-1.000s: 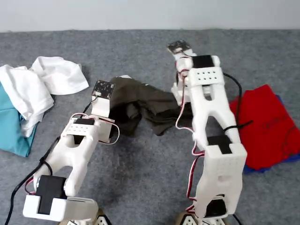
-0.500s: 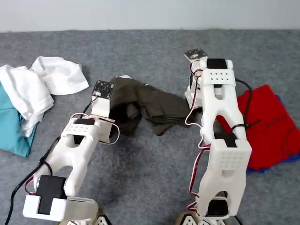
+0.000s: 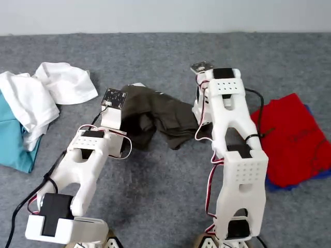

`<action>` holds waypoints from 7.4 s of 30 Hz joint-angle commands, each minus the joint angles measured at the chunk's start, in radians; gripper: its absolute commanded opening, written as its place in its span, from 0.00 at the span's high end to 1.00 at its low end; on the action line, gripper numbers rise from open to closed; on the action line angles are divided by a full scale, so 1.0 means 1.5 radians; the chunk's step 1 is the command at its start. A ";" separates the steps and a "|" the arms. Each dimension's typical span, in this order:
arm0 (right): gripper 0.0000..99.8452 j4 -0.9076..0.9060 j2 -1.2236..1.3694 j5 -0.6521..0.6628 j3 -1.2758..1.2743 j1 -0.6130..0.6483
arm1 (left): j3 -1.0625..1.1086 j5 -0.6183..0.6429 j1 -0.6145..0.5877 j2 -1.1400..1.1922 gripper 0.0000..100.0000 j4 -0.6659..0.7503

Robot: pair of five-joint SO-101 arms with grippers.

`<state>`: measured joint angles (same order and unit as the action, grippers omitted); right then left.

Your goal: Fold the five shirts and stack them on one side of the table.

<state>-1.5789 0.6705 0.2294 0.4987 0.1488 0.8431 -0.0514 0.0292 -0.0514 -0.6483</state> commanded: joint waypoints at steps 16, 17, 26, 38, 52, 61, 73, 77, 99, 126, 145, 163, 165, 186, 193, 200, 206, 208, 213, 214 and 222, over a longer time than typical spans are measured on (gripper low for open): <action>0.80 -0.055 -0.069 -0.008 0.085 0.049 | -0.003 0.000 0.000 -0.024 0.95 0.010; 0.79 -0.055 -0.069 -0.008 0.085 0.051 | -0.003 0.000 0.000 -0.024 0.95 0.010; 0.79 -0.043 -0.025 -0.008 0.085 0.091 | -0.003 0.000 0.000 -0.024 0.95 0.010; 0.82 -0.001 0.084 -0.008 0.087 0.056 | -0.003 0.000 0.000 -0.024 0.95 0.010; 0.99 -0.007 0.070 -0.003 0.088 0.043 | -0.003 0.000 0.000 -0.024 0.95 0.010; 0.99 -0.061 -0.131 -0.002 0.088 0.043 | -0.003 0.000 -0.001 -0.024 0.95 0.010; 0.99 -0.117 -0.430 0.000 0.084 0.043 | -0.003 0.000 -0.001 -0.024 0.95 0.010; 0.99 -0.127 -0.448 0.012 0.084 0.043 | -0.003 0.000 -0.001 -0.024 0.95 0.010; 0.99 -0.137 -0.507 0.017 0.051 0.049 | -0.003 0.000 -0.001 -0.024 0.95 0.010; 0.78 -0.099 -0.276 0.039 -0.239 0.050 | 0.002 0.000 -0.001 -0.025 0.95 0.010; 0.93 0.156 -0.099 -0.007 -0.239 0.072 | 0.002 0.000 -0.001 -0.025 0.95 0.010; 0.99 0.044 -0.486 -0.001 -0.238 0.069 | 0.002 0.000 -0.001 -0.025 0.95 0.010; 0.99 0.046 -0.551 -0.001 -0.238 0.069 | 0.002 0.000 -0.001 -0.025 0.95 0.010; 0.85 0.030 -0.632 0.057 -0.437 0.051 | 0.003 0.000 -0.001 -0.025 0.95 0.010; 0.81 0.009 -0.551 0.140 -0.609 0.041 | 0.003 0.000 -0.001 -0.025 0.95 0.010; 0.80 0.018 -0.535 0.155 -0.621 0.044 | 0.003 0.000 -0.001 -0.025 0.95 0.010; 0.78 0.054 -0.481 0.160 -0.659 0.044 | 0.003 0.000 -0.001 -0.025 0.95 0.010; 0.78 0.094 -0.456 0.160 -0.680 0.042 | 0.003 0.000 -0.001 -0.025 0.95 0.010; 0.78 0.157 -0.401 0.159 -0.691 0.044 | 0.003 0.000 -0.001 -0.025 0.95 0.010; 0.80 0.162 -0.398 0.159 -0.691 0.044 | 0.003 0.000 -0.001 -0.025 0.95 0.010; 0.97 0.231 -0.392 0.158 -0.694 -0.018 | 0.003 0.000 -0.001 -0.025 0.95 0.010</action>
<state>-1.2674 0.0798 0.4580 -0.5401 0.1718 0.8493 -0.0514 0.0292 -0.0514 -0.6483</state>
